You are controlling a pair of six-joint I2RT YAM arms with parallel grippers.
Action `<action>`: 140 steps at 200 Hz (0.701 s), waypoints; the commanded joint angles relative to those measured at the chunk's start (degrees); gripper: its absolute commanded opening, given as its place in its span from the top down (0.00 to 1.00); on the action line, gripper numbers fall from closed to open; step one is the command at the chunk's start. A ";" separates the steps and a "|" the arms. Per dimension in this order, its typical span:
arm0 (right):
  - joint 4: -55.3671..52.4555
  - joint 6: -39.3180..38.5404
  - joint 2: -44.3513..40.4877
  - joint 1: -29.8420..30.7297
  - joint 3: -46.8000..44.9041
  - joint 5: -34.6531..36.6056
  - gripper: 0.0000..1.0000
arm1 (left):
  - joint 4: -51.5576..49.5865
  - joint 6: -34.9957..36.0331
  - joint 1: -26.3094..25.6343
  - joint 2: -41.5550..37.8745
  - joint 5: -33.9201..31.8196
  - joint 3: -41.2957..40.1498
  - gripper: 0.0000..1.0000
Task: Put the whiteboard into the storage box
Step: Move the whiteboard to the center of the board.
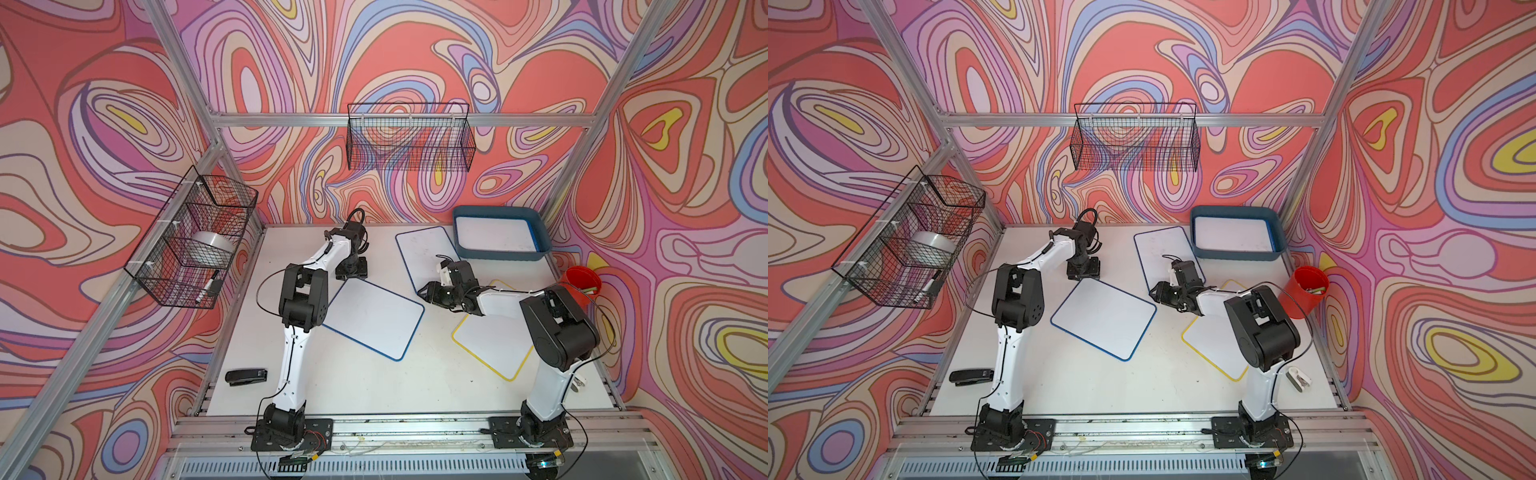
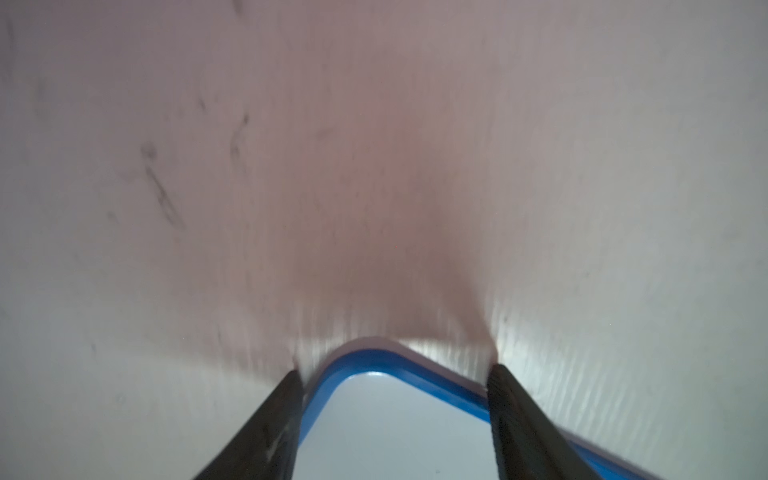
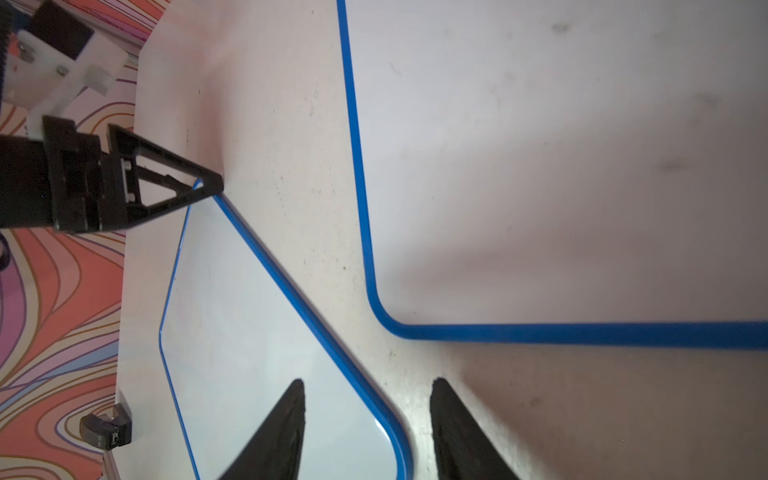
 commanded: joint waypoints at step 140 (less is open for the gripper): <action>-4.21 1.54 -8.55 0.34 -5.77 -2.64 0.49 | 2.33 0.60 9.51 -29.93 15.79 -37.91 0.31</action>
